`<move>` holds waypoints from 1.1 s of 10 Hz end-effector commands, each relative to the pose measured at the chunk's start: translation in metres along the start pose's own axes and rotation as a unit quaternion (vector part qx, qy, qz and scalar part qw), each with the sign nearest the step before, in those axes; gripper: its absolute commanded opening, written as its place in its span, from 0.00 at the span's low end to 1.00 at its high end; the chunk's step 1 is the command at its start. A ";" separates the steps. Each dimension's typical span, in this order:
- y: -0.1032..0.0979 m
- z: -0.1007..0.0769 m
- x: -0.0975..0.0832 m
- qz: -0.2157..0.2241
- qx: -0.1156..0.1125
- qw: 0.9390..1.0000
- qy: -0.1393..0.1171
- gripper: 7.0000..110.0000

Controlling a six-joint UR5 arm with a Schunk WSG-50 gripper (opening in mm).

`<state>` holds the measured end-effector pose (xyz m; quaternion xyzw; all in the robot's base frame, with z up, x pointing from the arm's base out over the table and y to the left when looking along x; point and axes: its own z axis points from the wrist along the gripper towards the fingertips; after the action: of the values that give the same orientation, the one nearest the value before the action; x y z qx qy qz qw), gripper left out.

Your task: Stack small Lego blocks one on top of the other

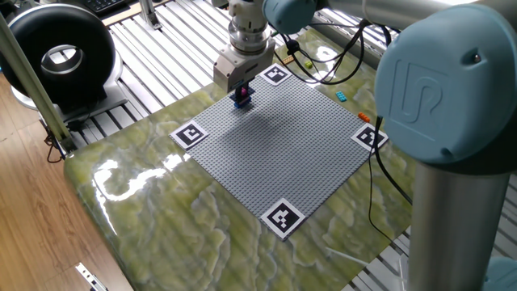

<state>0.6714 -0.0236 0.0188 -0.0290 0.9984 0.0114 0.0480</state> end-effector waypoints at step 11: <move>0.000 -0.001 -0.001 -0.003 -0.014 1.000 0.004 0.00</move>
<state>0.6706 -0.0239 0.0194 -0.0356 0.9983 0.0195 0.0430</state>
